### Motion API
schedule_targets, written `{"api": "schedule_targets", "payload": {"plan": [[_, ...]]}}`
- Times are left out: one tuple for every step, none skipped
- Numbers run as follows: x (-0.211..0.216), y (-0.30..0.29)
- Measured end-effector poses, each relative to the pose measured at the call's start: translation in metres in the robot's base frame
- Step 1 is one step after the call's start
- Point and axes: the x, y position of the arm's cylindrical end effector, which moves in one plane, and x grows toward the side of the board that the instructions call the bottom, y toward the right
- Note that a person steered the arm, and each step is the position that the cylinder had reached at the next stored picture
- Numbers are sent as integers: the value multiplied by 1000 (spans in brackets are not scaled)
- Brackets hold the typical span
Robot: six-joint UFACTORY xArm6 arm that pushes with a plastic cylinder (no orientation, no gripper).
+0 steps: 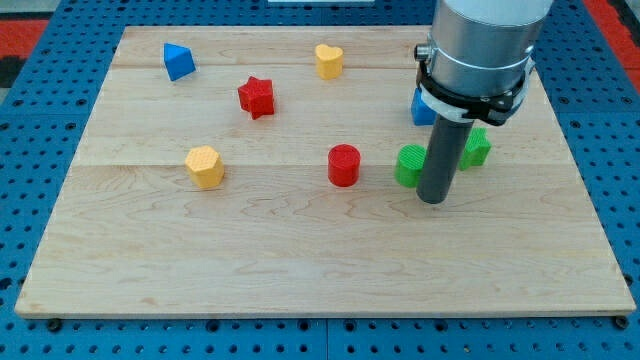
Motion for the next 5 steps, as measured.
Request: {"api": "schedule_targets", "payload": {"plan": [[-24, -23], [-69, -27], [-110, -34], [-128, -45], [-126, -74]]}}
